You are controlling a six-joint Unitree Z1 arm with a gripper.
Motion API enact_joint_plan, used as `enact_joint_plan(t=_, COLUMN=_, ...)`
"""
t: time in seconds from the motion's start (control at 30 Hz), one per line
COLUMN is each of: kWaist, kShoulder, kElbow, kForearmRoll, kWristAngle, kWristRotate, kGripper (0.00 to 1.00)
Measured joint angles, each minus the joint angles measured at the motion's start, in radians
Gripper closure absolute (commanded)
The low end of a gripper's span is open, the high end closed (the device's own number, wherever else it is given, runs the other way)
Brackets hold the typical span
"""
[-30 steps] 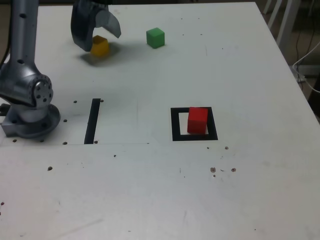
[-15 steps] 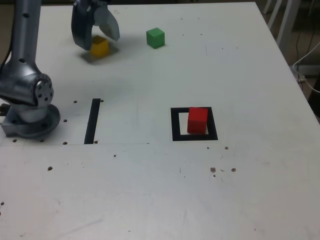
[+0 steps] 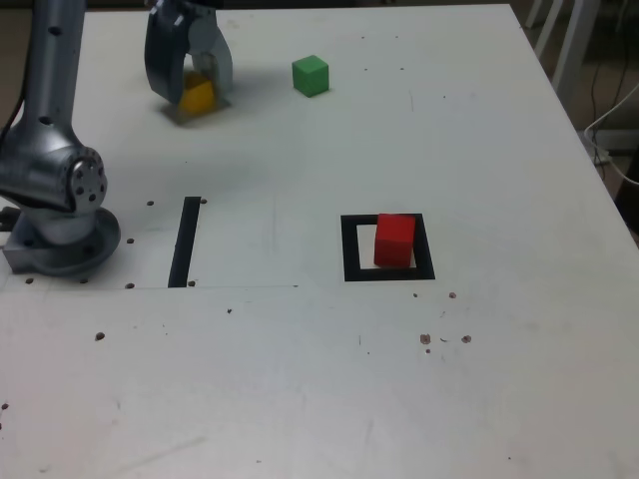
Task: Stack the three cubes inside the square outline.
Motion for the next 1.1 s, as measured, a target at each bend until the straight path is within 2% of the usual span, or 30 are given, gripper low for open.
enact_joint_plan(t=0.73, kWaist=-0.052, kShoulder=-0.002, kElbow=0.005, kForearmRoll=-0.010, kWristAngle=0.005, kWristRotate=0.006, kGripper=0.70)
enact_joint_plan(t=1.1, kWaist=-0.170, kShoulder=-0.080, kElbow=0.020, kForearmRoll=-0.006, kWristAngle=0.008, kWristRotate=-0.001, kGripper=0.70)
